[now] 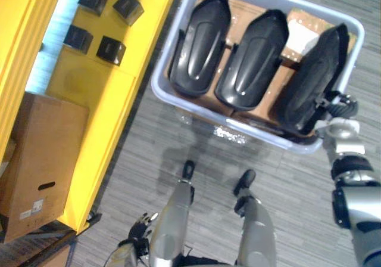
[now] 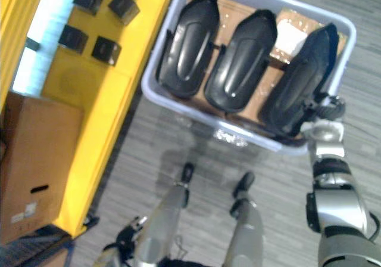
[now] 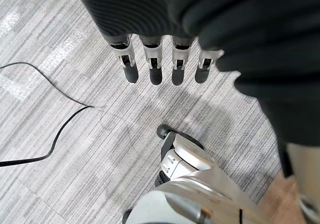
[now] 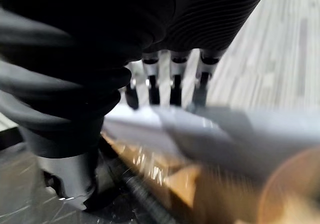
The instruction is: Walk over and take plastic housings, then place them on the shelf
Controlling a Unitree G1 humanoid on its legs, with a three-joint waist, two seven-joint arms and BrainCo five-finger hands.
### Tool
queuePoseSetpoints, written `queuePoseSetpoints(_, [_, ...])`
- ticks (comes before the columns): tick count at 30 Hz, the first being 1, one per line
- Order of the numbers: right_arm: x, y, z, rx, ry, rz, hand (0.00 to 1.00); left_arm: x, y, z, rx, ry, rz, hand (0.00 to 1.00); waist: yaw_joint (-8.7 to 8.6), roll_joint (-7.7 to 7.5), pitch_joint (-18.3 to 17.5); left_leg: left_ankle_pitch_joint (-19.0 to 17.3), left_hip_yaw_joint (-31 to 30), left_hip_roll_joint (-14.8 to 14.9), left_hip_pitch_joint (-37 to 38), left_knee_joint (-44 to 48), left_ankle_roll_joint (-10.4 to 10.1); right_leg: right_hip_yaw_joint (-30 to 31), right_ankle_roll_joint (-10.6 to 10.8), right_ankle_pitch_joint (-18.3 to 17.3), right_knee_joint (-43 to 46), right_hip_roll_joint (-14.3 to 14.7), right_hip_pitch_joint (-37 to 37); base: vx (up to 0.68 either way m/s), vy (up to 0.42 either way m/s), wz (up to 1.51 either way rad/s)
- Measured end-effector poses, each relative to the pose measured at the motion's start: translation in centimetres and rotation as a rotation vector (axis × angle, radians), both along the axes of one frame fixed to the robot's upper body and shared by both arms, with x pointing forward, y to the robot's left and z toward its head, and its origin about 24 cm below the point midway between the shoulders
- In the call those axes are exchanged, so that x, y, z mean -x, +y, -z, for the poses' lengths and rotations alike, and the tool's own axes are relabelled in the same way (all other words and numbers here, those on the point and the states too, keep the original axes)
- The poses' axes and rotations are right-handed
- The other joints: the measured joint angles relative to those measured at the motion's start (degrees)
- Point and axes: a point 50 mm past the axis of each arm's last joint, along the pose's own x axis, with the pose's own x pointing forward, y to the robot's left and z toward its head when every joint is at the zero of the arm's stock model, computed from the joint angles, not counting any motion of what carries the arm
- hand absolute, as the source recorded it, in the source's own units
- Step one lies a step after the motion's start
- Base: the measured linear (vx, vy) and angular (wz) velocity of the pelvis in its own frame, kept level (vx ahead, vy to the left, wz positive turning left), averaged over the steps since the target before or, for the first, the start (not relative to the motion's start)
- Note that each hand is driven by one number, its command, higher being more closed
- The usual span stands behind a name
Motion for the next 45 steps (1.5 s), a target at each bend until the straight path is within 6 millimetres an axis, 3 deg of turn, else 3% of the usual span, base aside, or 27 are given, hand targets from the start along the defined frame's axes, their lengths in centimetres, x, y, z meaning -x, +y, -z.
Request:
queuePoseSetpoints(10, [0.3,-0.7,0.0,0.043,0.035,-0.001,1.00,0.0,-0.3,0.0,-0.006,-0.005,0.027,0.00,-0.10,0.90,-0.6,-0.1,0.1,0.3,0.2,0.3,0.0,0.1,-0.1,-0.2,0.6,0.1,0.0,-0.02,0.000,0.00])
queuePoseSetpoints(17, [-0.1,0.2,0.1,0.076,0.023,-0.065,1.00,0.0,-0.3,0.0,-0.005,-0.007,0.027,0.00,-0.04,1.01,-0.6,0.1,0.2,0.3,0.3,0.3,-0.1,0.2,0.1,-0.3,0.8,0.0,0.0,-0.02,-0.002,0.00])
queuePoseSetpoints(26, [-0.7,2.2,-0.4,0.276,-0.025,-0.040,1.00,-0.7,0.0,-0.6,-0.065,-0.084,-0.028,0.00,0.25,0.98,-0.6,0.4,0.4,0.8,3.9,-1.2,-0.2,0.1,0.1,0.2,-0.5,0.3,3.5,0.01,-0.005,0.01])
queuePoseSetpoints(30, [-1.1,3.7,-2.3,0.342,-0.136,-0.055,1.00,-2.1,0.1,-1.9,-0.022,-0.178,-0.138,0.00,0.20,0.71,-0.6,0.9,0.5,0.9,7.4,-4.0,-0.2,-0.4,0.3,0.6,-3.3,0.7,7.1,0.04,-0.011,0.03])
queuePoseSetpoints(33, [-0.7,4.5,-2.3,0.346,-0.194,-0.053,1.00,-3.6,0.0,-3.3,-0.008,-0.271,-0.156,0.00,0.21,-0.29,-0.6,1.5,0.6,1.1,10.9,-6.7,-0.3,-0.7,0.5,1.1,-5.7,1.1,10.4,0.08,-0.026,0.01])
queuePoseSetpoints(36, [0.1,5.3,-1.2,0.319,-0.229,-0.059,1.00,-5.0,0.6,-5.6,-0.003,-0.400,-0.194,0.00,-0.10,-2.74,-1.1,1.9,1.0,1.6,15.8,-9.6,-0.6,-0.9,0.6,1.2,-8.1,1.7,14.8,0.12,-0.042,-0.03])
queuePoseSetpoints(40, [2.2,5.7,1.6,0.300,-0.223,-0.041,1.00,-6.6,0.9,-8.9,0.013,-0.531,-0.218,0.00,-0.68,-6.74,-4.8,2.4,1.9,2.0,19.0,-12.2,-0.8,-2.2,0.7,1.3,-11.5,2.5,18.8,0.13,-0.040,0.05])
queuePoseSetpoints(43, [3.6,6.3,3.6,0.280,-0.205,-0.029,1.00,-7.3,0.3,-10.6,0.033,-0.569,-0.203,0.00,-0.72,-8.62,-7.8,2.4,2.2,2.3,21.8,-13.7,-0.8,-2.5,0.7,1.3,-13.7,2.9,21.8,0.12,-0.022,0.05])
queuePoseSetpoints(45, [4.5,6.9,4.1,0.300,-0.211,-0.045,1.00,-7.6,0.0,-11.9,0.046,-0.607,-0.192,0.00,-0.84,-9.00,-9.7,2.4,2.5,2.3,23.0,-14.5,-0.8,-2.8,0.8,1.4,-14.9,3.0,23.3,0.10,-0.015,-0.01])
